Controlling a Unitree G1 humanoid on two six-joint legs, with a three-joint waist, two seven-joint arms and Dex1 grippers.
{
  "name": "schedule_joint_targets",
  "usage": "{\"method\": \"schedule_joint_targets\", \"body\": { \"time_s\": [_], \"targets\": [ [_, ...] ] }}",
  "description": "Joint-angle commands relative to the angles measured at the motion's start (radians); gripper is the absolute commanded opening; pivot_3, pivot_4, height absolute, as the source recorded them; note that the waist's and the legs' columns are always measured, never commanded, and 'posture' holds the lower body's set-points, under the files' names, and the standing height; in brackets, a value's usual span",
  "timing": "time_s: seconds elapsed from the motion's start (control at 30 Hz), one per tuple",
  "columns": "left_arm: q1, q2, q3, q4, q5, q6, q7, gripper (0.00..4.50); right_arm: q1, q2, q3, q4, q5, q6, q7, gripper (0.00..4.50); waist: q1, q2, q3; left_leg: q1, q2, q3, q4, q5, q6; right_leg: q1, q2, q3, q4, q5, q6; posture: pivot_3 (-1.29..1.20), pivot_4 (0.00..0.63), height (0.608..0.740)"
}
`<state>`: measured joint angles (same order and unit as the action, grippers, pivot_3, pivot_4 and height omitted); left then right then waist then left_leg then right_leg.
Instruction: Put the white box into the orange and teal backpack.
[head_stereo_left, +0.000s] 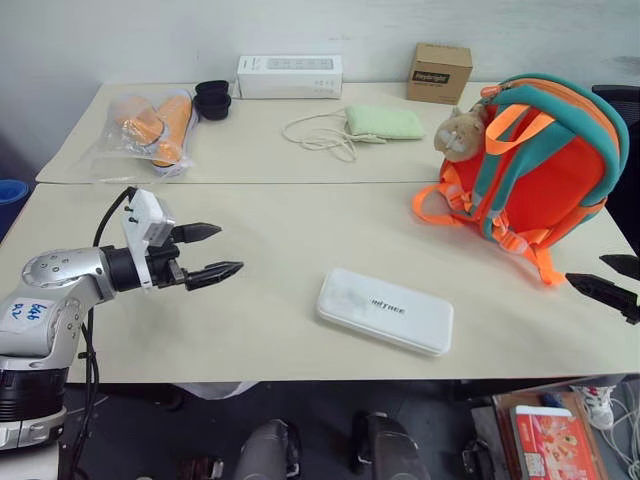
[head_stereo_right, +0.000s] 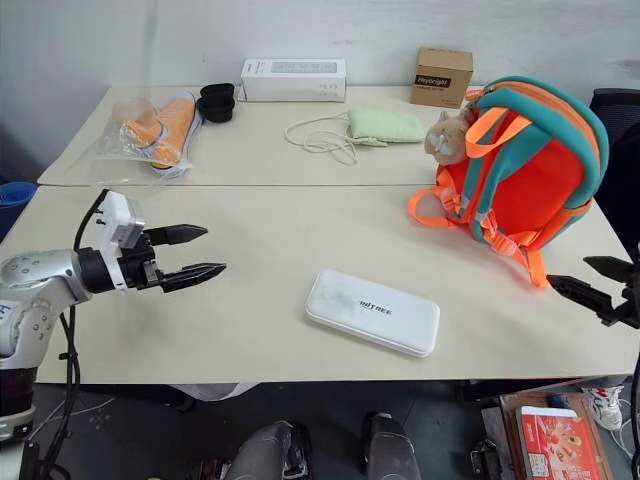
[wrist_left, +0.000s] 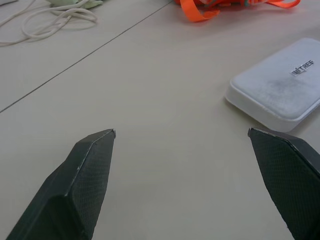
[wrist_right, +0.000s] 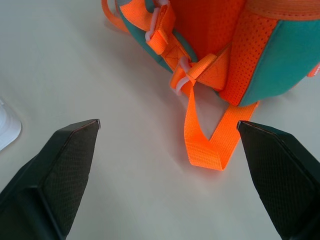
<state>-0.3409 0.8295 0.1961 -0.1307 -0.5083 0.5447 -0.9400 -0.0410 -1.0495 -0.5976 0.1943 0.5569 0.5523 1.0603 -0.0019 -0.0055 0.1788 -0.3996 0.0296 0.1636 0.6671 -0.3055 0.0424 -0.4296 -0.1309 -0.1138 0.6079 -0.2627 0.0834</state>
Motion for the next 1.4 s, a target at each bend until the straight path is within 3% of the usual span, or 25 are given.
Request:
{"method": "schedule_joint_targets", "body": {
  "time_s": [0.03, 0.53, 0.57, 0.77, 1.0, 1.07, 1.23, 1.4],
  "targets": [
    [0.007, -0.010, 0.015, -0.006, -0.007, -0.020, -0.001, 4.47, -0.002, -0.004, -0.052, -0.021, 0.010, 0.002, -0.015, 4.50, 0.000, 0.000, 0.000, 0.000, 0.000, 0.000, 0.000, 0.000, 0.001, 0.000, 0.000, 0.000, 0.000, 0.000, 0.000, 0.00, 0.150, 0.740],
    [-0.031, -0.022, -0.018, 0.004, 0.002, 0.001, -0.012, 4.47, -0.016, -0.043, -0.017, -0.080, 0.022, 0.043, -0.001, 4.50, 0.000, 0.000, 0.000, 0.001, 0.000, 0.000, 0.000, 0.002, 0.004, 0.000, 0.000, 0.000, 0.001, 0.000, 0.000, 0.00, 0.150, 0.740],
    [-0.032, -0.024, -0.028, -0.001, 0.002, 0.000, -0.020, 4.50, -0.010, -0.048, -0.013, -0.099, 0.026, 0.049, 0.016, 4.14, 0.000, 0.000, 0.000, 0.001, 0.000, 0.000, 0.000, 0.002, 0.004, 0.000, 0.000, 0.000, 0.001, 0.000, 0.000, 0.00, 0.150, 0.740],
    [-0.065, -0.031, -0.196, -0.011, 0.066, -0.065, -0.134, 2.83, 0.041, -0.072, 0.074, -0.255, 0.029, 0.071, 0.122, 2.39, 0.001, 0.000, 0.000, 0.001, 0.000, 0.000, 0.000, 0.002, 0.004, 0.000, 0.000, 0.000, 0.001, 0.000, 0.000, 0.00, 0.150, 0.740],
    [-0.180, -0.145, -0.353, 0.121, 0.166, -0.187, -0.195, 0.69, 0.048, -0.083, 0.260, -0.314, -0.047, -0.008, 0.214, 0.08, 0.009, 0.000, 0.000, 0.001, -0.001, 0.001, 0.001, 0.003, 0.005, 0.001, 0.000, -0.001, 0.001, 0.000, 0.000, 0.00, 0.150, 0.740],
    [-0.202, -0.182, -0.382, 0.151, 0.192, -0.212, -0.192, 0.07, 0.045, -0.078, 0.325, -0.313, -0.091, -0.057, 0.222, 0.00, 0.009, 0.000, 0.000, 0.001, -0.001, 0.001, 0.002, 0.003, 0.005, 0.001, 0.000, -0.002, 0.002, 0.000, 0.000, 0.00, 0.150, 0.740],
    [-0.232, -0.236, -0.433, 0.215, 0.292, -0.260, -0.141, 0.02, -0.064, -0.010, 0.435, -0.278, -0.156, -0.084, 0.146, 0.00, 0.000, -0.001, 0.000, 0.000, 0.000, 0.001, 0.004, 0.003, 0.005, 0.000, 0.000, -0.006, 0.003, 0.000, 0.000, 0.00, 0.150, 0.740],
    [-0.256, -0.264, -0.471, 0.262, 0.370, -0.331, -0.130, 0.02, -0.113, 0.010, 0.502, -0.262, -0.168, -0.068, 0.163, 0.00, 0.003, -0.001, 0.000, -0.002, 0.000, -0.002, 0.008, 0.002, 0.006, 0.000, 0.000, -0.006, 0.005, 0.000, 0.000, 0.00, 0.150, 0.740]
  ]
}}
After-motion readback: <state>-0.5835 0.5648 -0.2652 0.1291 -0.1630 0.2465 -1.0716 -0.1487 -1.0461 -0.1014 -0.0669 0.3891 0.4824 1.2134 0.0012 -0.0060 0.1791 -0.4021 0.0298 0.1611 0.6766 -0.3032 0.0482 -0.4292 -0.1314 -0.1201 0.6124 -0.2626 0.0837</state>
